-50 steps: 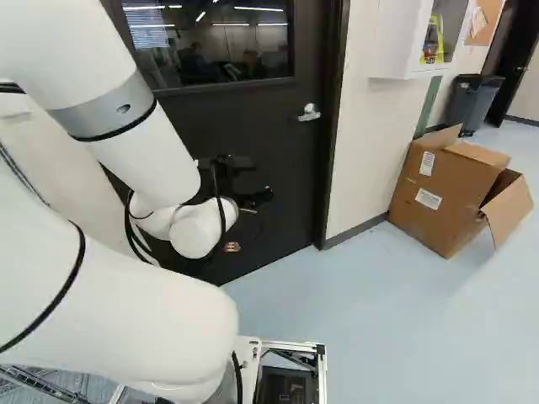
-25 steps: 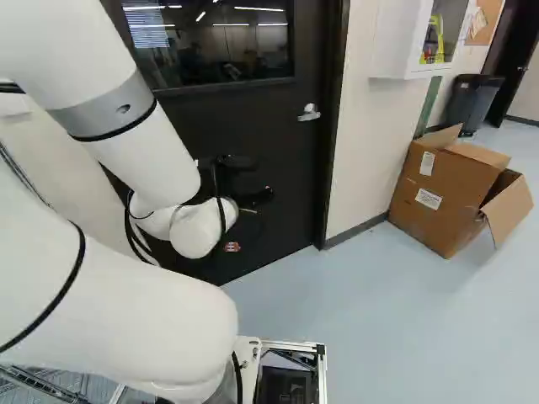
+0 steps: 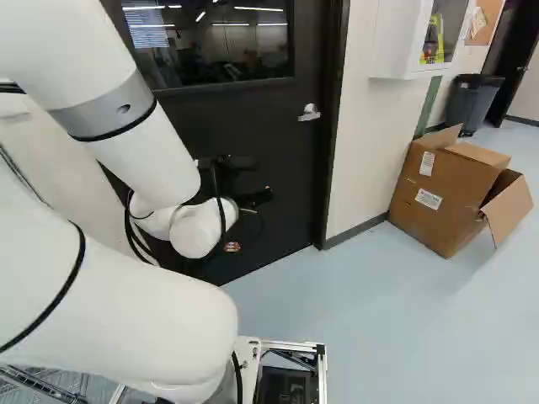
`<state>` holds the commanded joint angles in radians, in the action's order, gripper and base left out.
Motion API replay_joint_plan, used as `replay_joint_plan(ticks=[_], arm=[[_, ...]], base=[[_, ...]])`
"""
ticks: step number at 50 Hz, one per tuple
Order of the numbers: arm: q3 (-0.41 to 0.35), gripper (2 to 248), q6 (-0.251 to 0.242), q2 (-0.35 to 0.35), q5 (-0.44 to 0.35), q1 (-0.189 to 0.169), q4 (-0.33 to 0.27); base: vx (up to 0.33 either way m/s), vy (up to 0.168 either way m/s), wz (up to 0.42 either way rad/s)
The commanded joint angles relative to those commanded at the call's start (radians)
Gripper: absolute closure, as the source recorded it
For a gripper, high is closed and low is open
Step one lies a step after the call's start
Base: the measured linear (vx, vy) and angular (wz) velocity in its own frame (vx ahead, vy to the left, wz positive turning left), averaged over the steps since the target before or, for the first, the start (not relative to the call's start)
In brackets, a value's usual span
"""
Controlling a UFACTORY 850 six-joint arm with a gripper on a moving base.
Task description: Open the door and move inside
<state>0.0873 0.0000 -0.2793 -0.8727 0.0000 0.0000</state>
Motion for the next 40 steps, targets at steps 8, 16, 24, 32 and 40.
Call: replay_joint_plan(ticks=[8,16,24,32,40], arm=[[0.0,3,0.0,0.0,0.0,0.0,0.0],[0.0,3,0.0,0.0,0.0,0.0,0.0],[0.0,3,0.0,0.0,0.0,0.0,0.0],[0.0,3,0.0,0.0,0.0,0.0,0.0],[0.0,3,0.0,0.0,0.0,0.0,0.0]], base=[[0.007,-0.001,0.002],[0.042,-0.007,0.006],[0.037,-0.019,0.002],[0.051,-0.034,0.0],[0.056,-0.048,0.0]])
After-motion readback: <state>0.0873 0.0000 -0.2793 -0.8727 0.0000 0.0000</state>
